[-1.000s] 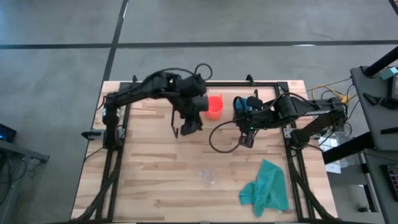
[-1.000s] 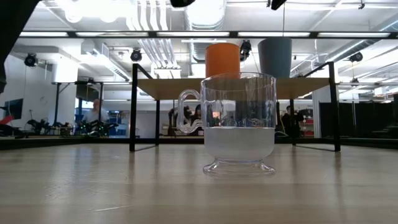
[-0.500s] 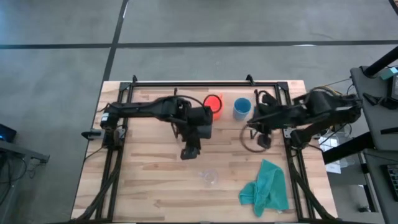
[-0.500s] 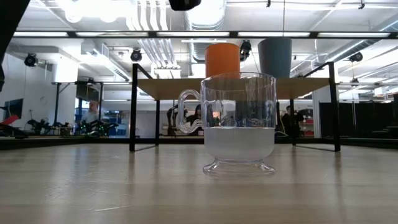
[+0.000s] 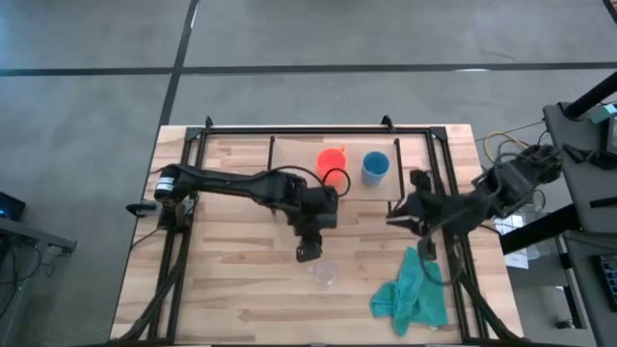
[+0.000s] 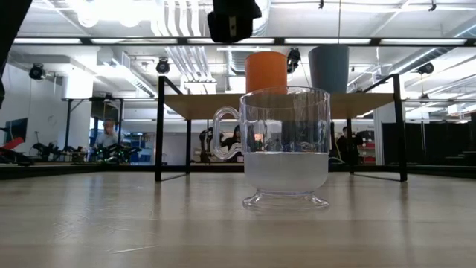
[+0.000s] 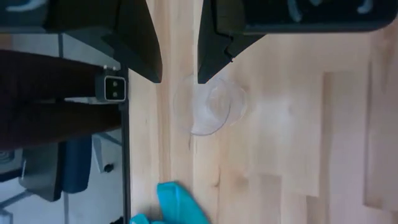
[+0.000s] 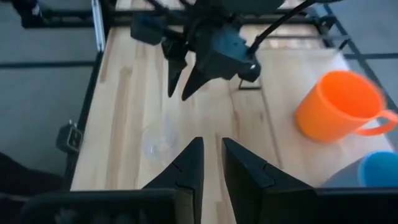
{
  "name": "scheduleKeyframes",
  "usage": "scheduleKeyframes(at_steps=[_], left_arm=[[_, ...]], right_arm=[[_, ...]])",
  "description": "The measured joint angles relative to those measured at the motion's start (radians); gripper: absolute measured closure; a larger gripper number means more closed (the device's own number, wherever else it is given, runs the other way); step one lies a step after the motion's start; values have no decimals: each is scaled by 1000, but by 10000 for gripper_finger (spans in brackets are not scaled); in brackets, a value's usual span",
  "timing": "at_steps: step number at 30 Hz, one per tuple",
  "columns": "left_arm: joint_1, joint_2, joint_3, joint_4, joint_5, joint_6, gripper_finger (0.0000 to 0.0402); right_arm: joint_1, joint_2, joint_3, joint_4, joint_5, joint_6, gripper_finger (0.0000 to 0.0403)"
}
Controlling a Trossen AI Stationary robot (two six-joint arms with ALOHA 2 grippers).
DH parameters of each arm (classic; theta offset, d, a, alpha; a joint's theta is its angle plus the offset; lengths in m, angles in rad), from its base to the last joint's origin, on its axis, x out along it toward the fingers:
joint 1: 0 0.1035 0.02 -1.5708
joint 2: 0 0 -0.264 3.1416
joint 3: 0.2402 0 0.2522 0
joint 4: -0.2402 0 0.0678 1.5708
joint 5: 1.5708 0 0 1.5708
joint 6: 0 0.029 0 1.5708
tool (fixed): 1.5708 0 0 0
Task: Stack small to large cups/mugs on shelf
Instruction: Put the transparent mug on the shelf
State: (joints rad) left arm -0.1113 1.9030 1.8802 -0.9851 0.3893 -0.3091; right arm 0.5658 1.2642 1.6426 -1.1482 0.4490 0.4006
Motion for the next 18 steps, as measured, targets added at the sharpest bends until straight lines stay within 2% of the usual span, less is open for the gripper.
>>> scheduleKeyframes(at_steps=[8,18], left_arm=[[-33,0,-139,235,-7,-204,313],[-64,0,-284,268,-164,-349,313]], right_arm=[[64,6,-125,11,0,111,351],[174,2,-196,60,-2,149,351]])
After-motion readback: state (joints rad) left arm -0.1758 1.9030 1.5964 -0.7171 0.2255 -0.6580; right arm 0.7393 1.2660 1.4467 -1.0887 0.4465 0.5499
